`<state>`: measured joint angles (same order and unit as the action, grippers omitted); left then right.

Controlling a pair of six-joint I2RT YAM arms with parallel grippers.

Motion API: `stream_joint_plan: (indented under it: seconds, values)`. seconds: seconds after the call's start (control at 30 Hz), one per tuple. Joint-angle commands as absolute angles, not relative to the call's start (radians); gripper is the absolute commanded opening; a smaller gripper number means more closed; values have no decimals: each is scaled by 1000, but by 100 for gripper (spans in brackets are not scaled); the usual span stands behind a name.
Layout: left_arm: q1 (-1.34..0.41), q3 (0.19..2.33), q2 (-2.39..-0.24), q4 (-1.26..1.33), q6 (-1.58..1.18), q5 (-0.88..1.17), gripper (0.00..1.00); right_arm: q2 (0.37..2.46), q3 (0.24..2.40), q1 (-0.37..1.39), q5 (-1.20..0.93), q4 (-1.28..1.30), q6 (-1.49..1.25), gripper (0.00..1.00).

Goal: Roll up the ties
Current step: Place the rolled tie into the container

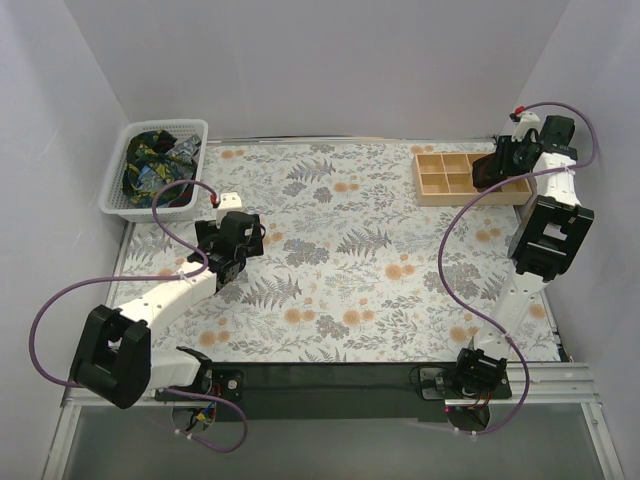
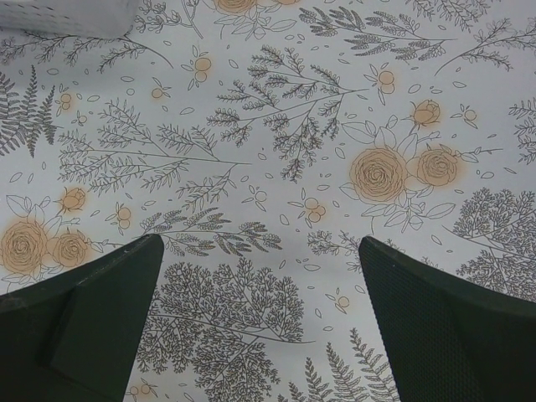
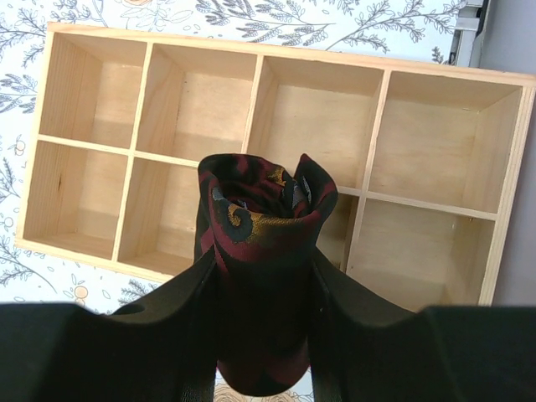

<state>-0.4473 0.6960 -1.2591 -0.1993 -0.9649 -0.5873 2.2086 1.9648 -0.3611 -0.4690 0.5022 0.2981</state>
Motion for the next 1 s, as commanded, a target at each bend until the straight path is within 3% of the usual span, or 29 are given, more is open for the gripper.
stream_joint_plan:
  seconds: [0.0, 0.97]
  values:
    - [-448, 689, -1261, -176, -957, -601, 98, 2207, 1956, -377, -463, 494, 295, 1]
    - [-465, 684, -1293, -164, -945, -600, 98, 2191, 1907, -290, -170, 552, 374, 1]
